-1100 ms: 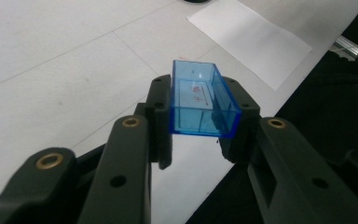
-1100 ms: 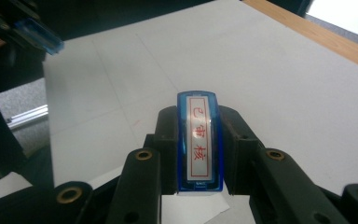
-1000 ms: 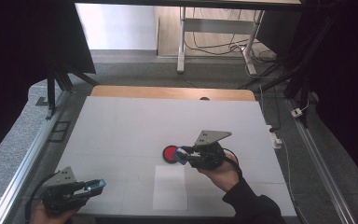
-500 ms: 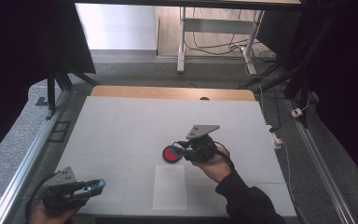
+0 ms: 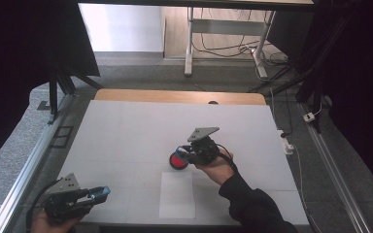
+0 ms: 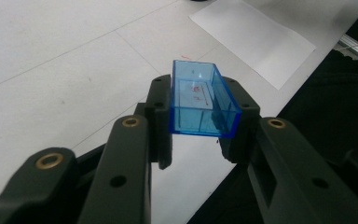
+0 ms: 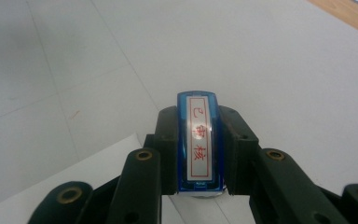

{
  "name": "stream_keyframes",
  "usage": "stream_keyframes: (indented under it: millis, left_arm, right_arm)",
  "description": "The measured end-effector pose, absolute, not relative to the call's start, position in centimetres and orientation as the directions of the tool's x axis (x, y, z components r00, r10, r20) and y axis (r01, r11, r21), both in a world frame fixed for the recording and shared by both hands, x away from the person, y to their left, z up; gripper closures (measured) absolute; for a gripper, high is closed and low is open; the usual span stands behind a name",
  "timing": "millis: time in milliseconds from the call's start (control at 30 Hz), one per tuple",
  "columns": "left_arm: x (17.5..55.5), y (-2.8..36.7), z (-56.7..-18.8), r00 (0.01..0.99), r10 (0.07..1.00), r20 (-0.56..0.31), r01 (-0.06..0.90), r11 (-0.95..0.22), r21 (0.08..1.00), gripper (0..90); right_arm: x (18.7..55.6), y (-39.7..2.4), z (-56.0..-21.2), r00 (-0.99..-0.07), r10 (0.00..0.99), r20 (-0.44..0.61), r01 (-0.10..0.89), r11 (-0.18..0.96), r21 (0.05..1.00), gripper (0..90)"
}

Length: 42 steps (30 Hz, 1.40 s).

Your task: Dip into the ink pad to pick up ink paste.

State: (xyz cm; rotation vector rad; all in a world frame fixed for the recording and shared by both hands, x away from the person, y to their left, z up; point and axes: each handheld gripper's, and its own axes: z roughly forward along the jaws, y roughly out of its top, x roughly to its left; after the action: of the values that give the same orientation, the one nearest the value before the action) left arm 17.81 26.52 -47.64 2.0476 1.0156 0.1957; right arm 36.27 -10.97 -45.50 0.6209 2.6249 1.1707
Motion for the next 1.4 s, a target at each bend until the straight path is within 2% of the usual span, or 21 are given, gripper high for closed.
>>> stream_keyframes:
  millis: [833, 1400]
  left_arm:
    - [17.8, 26.5, -47.6, 0.664, 0.72, -0.2, 0.592, -0.343, 0.73, 67.6]
    - [17.8, 26.3, -47.6, 0.667, 0.72, -0.192, 0.591, -0.354, 0.725, 67.6]
  right_arm:
    - [37.8, -9.3, -48.4, -0.88, 0.476, -0.004, 0.339, 0.632, 0.697, 71.1]
    - [37.7, -8.3, -48.5, -0.871, 0.489, -0.045, 0.338, 0.664, 0.667, 71.5]
